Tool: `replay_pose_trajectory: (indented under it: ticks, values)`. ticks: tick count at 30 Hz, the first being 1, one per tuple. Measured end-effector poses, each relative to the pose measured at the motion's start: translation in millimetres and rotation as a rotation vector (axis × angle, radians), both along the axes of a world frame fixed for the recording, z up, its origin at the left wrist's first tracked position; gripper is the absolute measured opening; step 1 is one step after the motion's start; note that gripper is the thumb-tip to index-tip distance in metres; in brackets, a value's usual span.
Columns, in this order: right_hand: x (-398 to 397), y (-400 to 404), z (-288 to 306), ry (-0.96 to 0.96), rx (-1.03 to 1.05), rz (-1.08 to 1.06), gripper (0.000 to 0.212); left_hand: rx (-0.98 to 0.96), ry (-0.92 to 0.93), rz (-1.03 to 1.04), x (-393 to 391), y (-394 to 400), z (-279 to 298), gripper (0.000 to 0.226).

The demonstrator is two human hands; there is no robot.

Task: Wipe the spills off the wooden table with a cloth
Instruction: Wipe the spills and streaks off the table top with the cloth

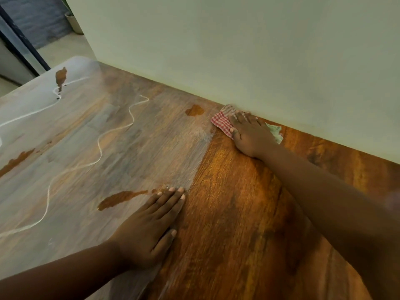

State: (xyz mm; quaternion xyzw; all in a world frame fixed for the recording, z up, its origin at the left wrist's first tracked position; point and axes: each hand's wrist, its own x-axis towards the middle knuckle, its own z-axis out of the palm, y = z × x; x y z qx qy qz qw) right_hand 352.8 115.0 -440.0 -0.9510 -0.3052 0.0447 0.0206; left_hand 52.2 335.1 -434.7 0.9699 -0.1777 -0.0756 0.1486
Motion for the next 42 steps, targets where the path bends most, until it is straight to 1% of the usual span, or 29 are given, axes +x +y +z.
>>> replay_pose_trajectory:
  ticks: [2, 5, 10, 12, 17, 21, 24, 26, 28, 32, 35, 38, 42]
  values:
    - [7, 6, 0, -0.006, 0.002, -0.060, 0.057, -0.001, -0.004, -0.003, 1, 0, 0, 0.065]
    - [-2, 13, -2, 0.005, 0.016, -0.114, 0.057, -0.014, -0.002, -0.007, 0, 1, -2, 0.064]
    - [-29, 11, -12, -0.005, 0.022, -0.024, 0.061, 0.023, -0.035, -0.030, 1, 2, -1, 0.064]
    - [-17, 10, -10, -0.005, 0.006, -0.010, 0.060, 0.035, -0.057, -0.031, 3, 1, 1, 0.063]
    - [19, 25, -4, 0.008, -0.004, -0.065, 0.058, 0.057, -0.074, -0.034, 4, 0, 3, 0.063]
    - [13, 28, -5, 0.016, -0.016, -0.062, 0.058, 0.066, -0.074, -0.037, 3, 0, 2, 0.064]
    - [1, 34, -7, 0.001, -0.023, 0.041, 0.059, 0.086, -0.074, -0.043, 4, 2, 1, 0.065]
    - [7, 36, -5, 0.002, -0.021, 0.104, 0.058, 0.100, -0.081, -0.039, 4, 2, 1, 0.065]
    - [21, 36, 0, 0.006, -0.025, 0.085, 0.056, 0.105, -0.078, -0.044, 3, 1, 1, 0.065]
    - [24, 49, 1, -0.029, -0.038, -0.049, 0.057, 0.104, -0.068, -0.039, 4, 1, 3, 0.066]
    - [7, 61, -3, 0.000, -0.023, 0.046, 0.059, 0.098, -0.069, -0.041, 3, 1, 1, 0.066]
    - [13, 61, -1, -0.003, -0.027, 0.130, 0.057, 0.105, -0.068, -0.039, 4, 1, 1, 0.065]
    - [30, 74, 2, -0.004, -0.039, 0.037, 0.058, 0.114, -0.067, -0.043, 4, 0, 3, 0.065]
